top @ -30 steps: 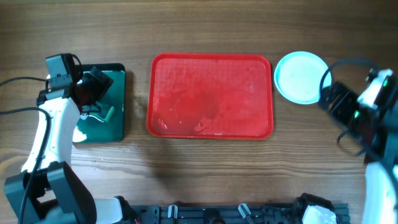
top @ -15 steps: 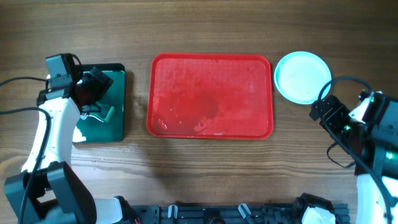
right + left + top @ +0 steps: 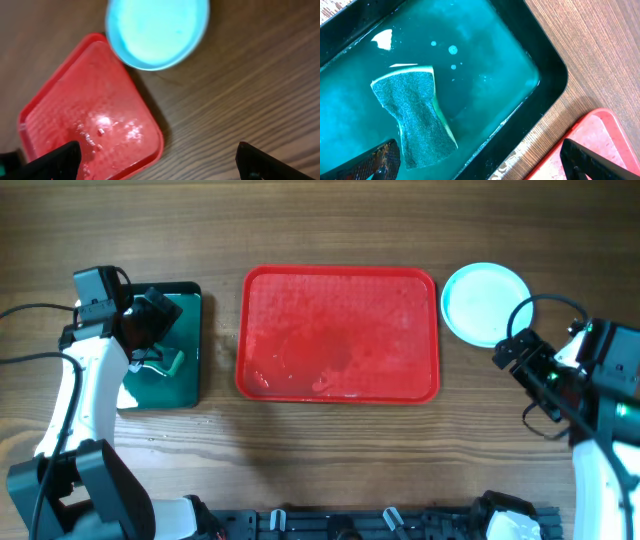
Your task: Clean dirty plates on tray and stack at the side
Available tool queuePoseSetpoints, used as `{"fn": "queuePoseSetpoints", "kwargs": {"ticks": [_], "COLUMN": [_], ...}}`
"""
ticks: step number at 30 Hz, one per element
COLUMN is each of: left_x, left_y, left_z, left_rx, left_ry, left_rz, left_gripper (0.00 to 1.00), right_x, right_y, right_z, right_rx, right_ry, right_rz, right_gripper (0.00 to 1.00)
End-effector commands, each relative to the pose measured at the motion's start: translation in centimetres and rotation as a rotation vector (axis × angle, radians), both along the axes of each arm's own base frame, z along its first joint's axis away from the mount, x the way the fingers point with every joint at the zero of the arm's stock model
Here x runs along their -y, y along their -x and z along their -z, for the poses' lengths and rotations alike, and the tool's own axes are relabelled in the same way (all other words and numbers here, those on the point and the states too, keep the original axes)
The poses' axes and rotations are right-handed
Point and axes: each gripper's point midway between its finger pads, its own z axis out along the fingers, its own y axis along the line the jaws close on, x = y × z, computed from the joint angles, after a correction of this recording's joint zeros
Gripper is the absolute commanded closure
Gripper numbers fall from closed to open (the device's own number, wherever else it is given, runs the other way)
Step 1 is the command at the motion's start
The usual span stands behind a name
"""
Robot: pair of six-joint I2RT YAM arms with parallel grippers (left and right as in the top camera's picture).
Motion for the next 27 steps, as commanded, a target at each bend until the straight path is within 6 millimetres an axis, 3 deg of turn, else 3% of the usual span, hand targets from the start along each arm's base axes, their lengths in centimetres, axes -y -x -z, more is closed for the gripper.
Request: {"fn": "queuePoseSetpoints", "kwargs": {"ticks": [1, 8, 11, 17, 20, 23, 27], "left_x": [-0.1, -0.1, -0.1, -0.1, -0.1, -0.1, -0.1], "left_y": [0.1, 0.1, 0.1, 0.1, 0.1, 0.1, 0.1], "left_z": [-0.1, -0.1, -0.1, -0.1, -0.1, -0.1, -0.1], "left_rx": [0.006, 0.006, 0.006, 0.006, 0.006, 0.006, 0.006], "left_ry": [0.009, 0.009, 0.009, 0.009, 0.009, 0.009, 0.009], "left_rz": [-0.002, -0.002, -0.002, -0.002, -0.002, -0.002, -0.002], "left_gripper": [0.0, 0.0, 0.0, 0.0, 0.0, 0.0, 0.0], "right_x": [-2.2, -3.7, -4.0, -4.7, -7.7, -9.9, -10.1], "right_y": [1.0, 3.8, 4.1, 2.2, 1.0, 1.3, 1.4], "right_z": [-3.0, -6.8, -6.9, -4.3, -2.9, -2.5, -1.0], "right_rx": [0.133, 0.311, 0.341, 0.469, 0.691, 0.881, 1.02], "right_ry": [0.027, 0.198, 0.209, 0.191, 0.161, 0.181, 0.192], "right_rz": [-0.073, -0.149, -0.162, -0.173, -0.339, -0.482, -0.479], "right_gripper": [0.0, 0.0, 0.0, 0.0, 0.0, 0.0, 0.0]}}
